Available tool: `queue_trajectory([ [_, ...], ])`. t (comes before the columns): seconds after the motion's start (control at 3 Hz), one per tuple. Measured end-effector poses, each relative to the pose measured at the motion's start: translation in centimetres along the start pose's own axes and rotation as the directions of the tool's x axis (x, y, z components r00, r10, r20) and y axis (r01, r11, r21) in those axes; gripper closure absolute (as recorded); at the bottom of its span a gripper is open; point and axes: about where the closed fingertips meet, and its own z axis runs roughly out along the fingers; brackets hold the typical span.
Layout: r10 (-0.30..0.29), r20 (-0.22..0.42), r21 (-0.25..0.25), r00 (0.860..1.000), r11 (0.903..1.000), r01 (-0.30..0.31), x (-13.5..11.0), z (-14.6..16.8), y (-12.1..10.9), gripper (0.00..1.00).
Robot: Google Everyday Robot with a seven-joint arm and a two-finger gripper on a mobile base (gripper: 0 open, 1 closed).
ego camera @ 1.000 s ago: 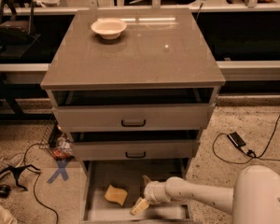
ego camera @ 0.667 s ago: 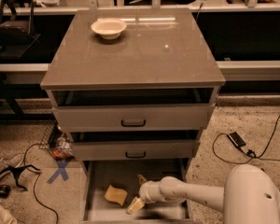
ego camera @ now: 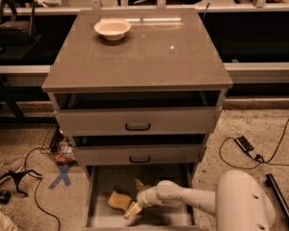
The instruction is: Pick sponge from bottom drawer and place on counter
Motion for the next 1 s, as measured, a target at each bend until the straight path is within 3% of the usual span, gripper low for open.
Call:
queue_trajectory([
  [0.67,-0.022,-0.032,-0.013,0.999,0.9997,0.022,1.0,4.6,-0.1,0.00],
  [1.0,-0.029,-0.052,-0.010,0.998,0.9995,0.029,1.5,5.7,0.2,0.14],
])
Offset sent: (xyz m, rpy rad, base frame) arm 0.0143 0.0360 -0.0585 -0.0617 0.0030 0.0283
